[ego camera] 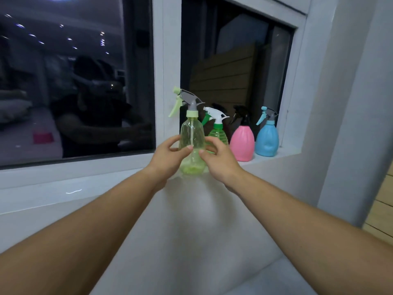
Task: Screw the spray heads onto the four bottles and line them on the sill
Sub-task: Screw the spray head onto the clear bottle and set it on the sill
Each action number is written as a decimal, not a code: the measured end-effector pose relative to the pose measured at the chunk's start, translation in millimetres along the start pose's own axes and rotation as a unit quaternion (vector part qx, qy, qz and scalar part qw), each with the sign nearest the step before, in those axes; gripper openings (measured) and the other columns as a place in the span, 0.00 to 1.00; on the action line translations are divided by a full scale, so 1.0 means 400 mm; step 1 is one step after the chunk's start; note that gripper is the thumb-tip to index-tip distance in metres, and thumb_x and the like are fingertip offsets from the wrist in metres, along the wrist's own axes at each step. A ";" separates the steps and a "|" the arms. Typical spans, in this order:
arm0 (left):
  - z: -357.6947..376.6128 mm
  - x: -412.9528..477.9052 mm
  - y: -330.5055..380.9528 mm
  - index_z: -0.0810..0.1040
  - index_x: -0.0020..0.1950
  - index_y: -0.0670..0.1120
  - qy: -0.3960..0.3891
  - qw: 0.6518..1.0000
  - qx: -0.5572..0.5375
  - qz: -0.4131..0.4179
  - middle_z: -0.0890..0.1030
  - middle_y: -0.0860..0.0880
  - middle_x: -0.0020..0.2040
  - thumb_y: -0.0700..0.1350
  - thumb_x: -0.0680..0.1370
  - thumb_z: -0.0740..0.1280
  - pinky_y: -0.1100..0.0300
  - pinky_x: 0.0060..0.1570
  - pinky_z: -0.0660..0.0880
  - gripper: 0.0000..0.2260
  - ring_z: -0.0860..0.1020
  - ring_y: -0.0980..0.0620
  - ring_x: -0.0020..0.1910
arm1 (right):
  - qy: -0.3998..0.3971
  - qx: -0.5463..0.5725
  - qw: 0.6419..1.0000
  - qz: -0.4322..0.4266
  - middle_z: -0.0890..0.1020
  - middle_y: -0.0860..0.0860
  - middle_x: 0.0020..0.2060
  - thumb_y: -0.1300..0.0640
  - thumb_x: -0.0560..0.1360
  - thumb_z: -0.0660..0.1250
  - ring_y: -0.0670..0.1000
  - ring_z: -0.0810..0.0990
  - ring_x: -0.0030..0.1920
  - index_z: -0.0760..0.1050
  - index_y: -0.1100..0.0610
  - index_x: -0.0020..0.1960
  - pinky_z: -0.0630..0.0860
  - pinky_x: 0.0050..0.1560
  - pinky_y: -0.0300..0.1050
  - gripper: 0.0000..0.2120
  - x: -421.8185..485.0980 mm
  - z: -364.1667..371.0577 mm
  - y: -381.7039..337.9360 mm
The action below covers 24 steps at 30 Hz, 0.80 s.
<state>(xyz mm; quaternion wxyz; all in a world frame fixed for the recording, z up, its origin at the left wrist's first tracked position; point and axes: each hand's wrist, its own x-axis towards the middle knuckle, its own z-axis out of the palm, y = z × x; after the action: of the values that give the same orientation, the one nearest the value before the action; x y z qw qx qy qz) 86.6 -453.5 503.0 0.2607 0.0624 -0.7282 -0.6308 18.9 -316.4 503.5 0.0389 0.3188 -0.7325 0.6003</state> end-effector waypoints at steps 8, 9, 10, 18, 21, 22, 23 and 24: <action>-0.034 0.054 -0.031 0.74 0.73 0.49 0.023 0.999 0.022 -0.023 0.86 0.38 0.55 0.44 0.80 0.72 0.42 0.64 0.78 0.22 0.85 0.40 0.55 | -0.007 0.004 1.000 0.014 0.82 0.52 0.60 0.58 0.77 0.66 0.47 0.81 0.57 0.73 0.52 0.67 0.76 0.62 0.46 0.18 0.058 0.063 0.034; -0.035 0.058 -0.034 0.75 0.73 0.49 0.025 0.999 0.022 -0.026 0.86 0.38 0.54 0.44 0.79 0.72 0.42 0.63 0.79 0.21 0.85 0.39 0.54 | -0.010 0.003 1.000 0.017 0.82 0.52 0.60 0.58 0.77 0.66 0.47 0.81 0.57 0.73 0.52 0.68 0.76 0.61 0.45 0.19 0.060 0.067 0.036; -0.036 0.060 -0.036 0.75 0.71 0.49 0.026 0.999 0.021 -0.028 0.86 0.38 0.53 0.43 0.80 0.72 0.43 0.62 0.80 0.20 0.86 0.40 0.53 | -0.012 0.004 1.000 0.019 0.81 0.53 0.60 0.58 0.77 0.66 0.48 0.81 0.57 0.72 0.52 0.68 0.76 0.60 0.45 0.19 0.063 0.071 0.039; -0.041 0.089 -0.060 0.74 0.68 0.49 0.037 0.998 0.046 -0.015 0.86 0.43 0.52 0.45 0.81 0.70 0.48 0.56 0.82 0.16 0.86 0.44 0.50 | -0.012 0.007 1.000 0.013 0.81 0.52 0.61 0.57 0.77 0.67 0.49 0.79 0.62 0.72 0.51 0.67 0.74 0.65 0.47 0.19 0.082 0.088 0.057; -0.040 0.090 -0.069 0.74 0.69 0.46 0.050 0.997 0.064 -0.021 0.85 0.44 0.52 0.46 0.81 0.70 0.47 0.57 0.81 0.18 0.85 0.44 0.50 | -0.014 0.013 1.000 0.018 0.81 0.53 0.62 0.57 0.77 0.67 0.50 0.79 0.61 0.71 0.50 0.68 0.74 0.65 0.48 0.20 0.083 0.088 0.062; -0.041 0.095 -0.077 0.74 0.70 0.47 0.052 0.996 0.063 -0.019 0.85 0.44 0.51 0.47 0.80 0.70 0.47 0.57 0.81 0.19 0.85 0.44 0.50 | -0.018 0.016 0.999 0.021 0.80 0.54 0.63 0.57 0.76 0.67 0.50 0.79 0.61 0.70 0.50 0.69 0.74 0.65 0.48 0.21 0.085 0.089 0.067; -0.041 0.092 -0.077 0.74 0.72 0.47 0.053 0.996 0.068 -0.023 0.85 0.43 0.52 0.47 0.80 0.70 0.49 0.57 0.81 0.20 0.85 0.45 0.50 | -0.021 0.015 0.999 0.028 0.79 0.55 0.65 0.57 0.76 0.67 0.51 0.78 0.62 0.69 0.50 0.70 0.73 0.65 0.48 0.23 0.082 0.089 0.067; -0.043 0.094 -0.079 0.72 0.74 0.48 0.054 0.996 0.070 -0.021 0.85 0.44 0.54 0.48 0.80 0.70 0.51 0.56 0.80 0.22 0.85 0.45 0.51 | -0.025 0.014 0.999 0.032 0.76 0.56 0.67 0.57 0.77 0.67 0.52 0.77 0.64 0.67 0.50 0.72 0.72 0.65 0.47 0.25 0.083 0.088 0.071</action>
<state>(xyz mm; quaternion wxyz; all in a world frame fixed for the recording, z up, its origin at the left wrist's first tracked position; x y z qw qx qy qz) 54.9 -490.8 485.6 0.2811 0.1299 -0.7541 -0.5792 -10.7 -360.3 484.1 -0.0032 0.3104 -0.7349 0.6029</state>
